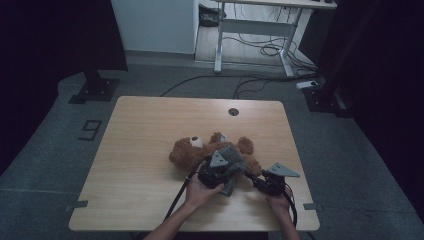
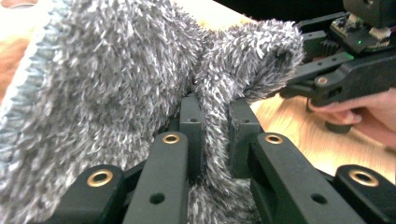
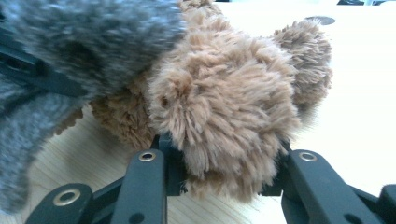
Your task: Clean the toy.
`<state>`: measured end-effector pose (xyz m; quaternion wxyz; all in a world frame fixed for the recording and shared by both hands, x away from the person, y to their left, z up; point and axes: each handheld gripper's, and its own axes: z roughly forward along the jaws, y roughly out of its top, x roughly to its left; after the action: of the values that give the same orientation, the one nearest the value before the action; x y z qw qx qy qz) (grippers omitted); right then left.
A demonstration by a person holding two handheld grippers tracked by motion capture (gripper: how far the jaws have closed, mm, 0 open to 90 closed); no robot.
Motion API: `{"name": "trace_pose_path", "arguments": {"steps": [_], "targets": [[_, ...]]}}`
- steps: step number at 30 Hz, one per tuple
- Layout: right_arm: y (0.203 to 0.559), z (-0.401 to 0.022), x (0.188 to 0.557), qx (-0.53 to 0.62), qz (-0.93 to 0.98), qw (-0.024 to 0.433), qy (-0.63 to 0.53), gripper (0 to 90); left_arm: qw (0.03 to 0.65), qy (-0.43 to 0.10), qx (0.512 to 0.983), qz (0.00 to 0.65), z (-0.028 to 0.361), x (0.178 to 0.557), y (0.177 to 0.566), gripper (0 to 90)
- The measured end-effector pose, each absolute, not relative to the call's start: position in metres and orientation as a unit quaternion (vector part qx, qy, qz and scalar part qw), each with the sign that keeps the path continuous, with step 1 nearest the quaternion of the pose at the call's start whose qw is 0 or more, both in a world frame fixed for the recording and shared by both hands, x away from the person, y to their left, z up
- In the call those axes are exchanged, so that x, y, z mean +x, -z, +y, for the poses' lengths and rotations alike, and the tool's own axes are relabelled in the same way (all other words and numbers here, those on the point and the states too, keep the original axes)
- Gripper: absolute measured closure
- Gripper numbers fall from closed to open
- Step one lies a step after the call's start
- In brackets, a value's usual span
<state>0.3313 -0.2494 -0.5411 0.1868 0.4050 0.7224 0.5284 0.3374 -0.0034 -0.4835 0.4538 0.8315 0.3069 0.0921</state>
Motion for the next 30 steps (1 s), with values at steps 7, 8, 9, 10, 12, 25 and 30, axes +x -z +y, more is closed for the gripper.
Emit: {"name": "trace_pose_path", "arguments": {"steps": [7, 8, 9, 10, 12, 25, 30], "targets": [[0.541, -0.25, 0.331, 0.403, 0.723, 0.187, -0.529, 62.7, 0.449, -0.109, 0.828, 0.318, 0.023, 0.332, 0.482, 79.0], [0.54, -0.25, 0.331, 0.403, 0.723, 0.187, -0.529, 62.7, 0.446, -0.113, 0.829, 0.318, 0.027, 0.332, 0.483, 79.0], [0.54, -0.25, 0.331, 0.402, 0.724, 0.186, -0.529, 62.6, 0.447, -0.112, 0.827, 0.321, 0.032, 0.332, 0.484, 79.0], [0.541, -0.25, 0.331, 0.402, 0.724, 0.186, -0.529, 62.7, 0.447, -0.112, 0.826, 0.325, 0.037, 0.332, 0.485, 79.0], [0.541, -0.25, 0.331, 0.402, 0.723, 0.185, -0.53, 62.7, 0.448, -0.113, 0.823, 0.33, 0.046, 0.331, 0.485, 79.0], [0.541, -0.25, 0.331, 0.395, 0.728, 0.182, -0.53, 62.7, 0.451, -0.112, 0.812, 0.354, 0.086, 0.328, 0.489, 79.0], [0.541, -0.251, 0.331, 0.394, 0.728, 0.179, -0.531, 62.7, 0.454, -0.12, 0.802, 0.37, 0.105, 0.326, 0.489, 78.9]]}}
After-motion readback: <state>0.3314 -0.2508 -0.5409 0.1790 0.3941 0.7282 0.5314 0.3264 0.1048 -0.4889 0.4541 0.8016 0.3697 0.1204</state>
